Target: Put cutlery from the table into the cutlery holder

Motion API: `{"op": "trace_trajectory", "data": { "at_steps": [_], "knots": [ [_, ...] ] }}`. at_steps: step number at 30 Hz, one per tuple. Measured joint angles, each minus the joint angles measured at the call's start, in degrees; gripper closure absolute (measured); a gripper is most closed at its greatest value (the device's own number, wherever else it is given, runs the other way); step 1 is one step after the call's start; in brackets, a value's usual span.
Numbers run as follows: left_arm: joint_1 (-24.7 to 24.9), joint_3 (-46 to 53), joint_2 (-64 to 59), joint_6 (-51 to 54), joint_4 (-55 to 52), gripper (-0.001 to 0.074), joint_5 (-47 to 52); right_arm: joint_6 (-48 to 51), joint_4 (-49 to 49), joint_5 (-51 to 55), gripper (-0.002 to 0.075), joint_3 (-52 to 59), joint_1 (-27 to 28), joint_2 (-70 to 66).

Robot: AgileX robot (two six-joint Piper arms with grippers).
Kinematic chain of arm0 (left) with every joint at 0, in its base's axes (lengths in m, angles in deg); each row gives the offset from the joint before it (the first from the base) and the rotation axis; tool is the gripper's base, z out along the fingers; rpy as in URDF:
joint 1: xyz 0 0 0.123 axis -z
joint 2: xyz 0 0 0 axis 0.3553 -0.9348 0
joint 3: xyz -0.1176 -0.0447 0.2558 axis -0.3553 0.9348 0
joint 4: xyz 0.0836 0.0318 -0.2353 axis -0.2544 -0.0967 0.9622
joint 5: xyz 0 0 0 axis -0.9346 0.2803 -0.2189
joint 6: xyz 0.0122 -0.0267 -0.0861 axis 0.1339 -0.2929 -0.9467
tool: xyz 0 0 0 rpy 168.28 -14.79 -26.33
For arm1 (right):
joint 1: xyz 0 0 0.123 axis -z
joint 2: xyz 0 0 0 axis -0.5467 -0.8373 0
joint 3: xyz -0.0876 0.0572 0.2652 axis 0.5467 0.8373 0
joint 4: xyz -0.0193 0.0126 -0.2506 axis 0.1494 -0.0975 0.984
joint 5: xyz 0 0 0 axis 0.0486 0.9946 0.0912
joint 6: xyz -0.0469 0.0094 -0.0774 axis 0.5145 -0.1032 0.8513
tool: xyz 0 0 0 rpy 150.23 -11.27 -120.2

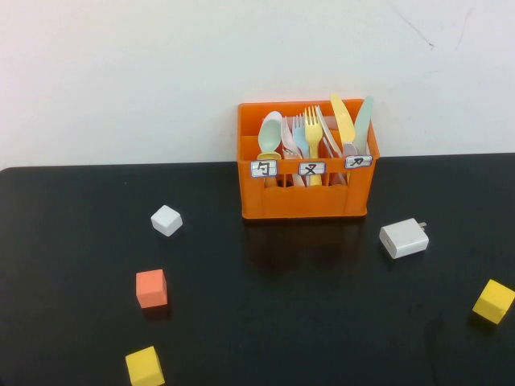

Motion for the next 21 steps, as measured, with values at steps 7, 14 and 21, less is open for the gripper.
{"op": "trace_trajectory", "data": {
  "at_steps": [7, 14, 21],
  "knots": [
    [-1.2, 2.6, 0.1, 3.1, 1.3, 0.0736, -0.9, 0.0, 0.0, 0.1, 0.0728, 0.0, 0.0, 0.0],
    [-1.2, 2.6, 0.1, 9.6, 1.5, 0.0736, -0.9, 0.0, 0.0, 0.1, 0.0728, 0.0, 0.0, 0.0],
    [-1.2, 2.6, 0.1, 10.7, 0.3, 0.0736, -0.9, 0.0, 0.0, 0.1, 0.0728, 0.0, 0.0, 0.0]
  ]
}}
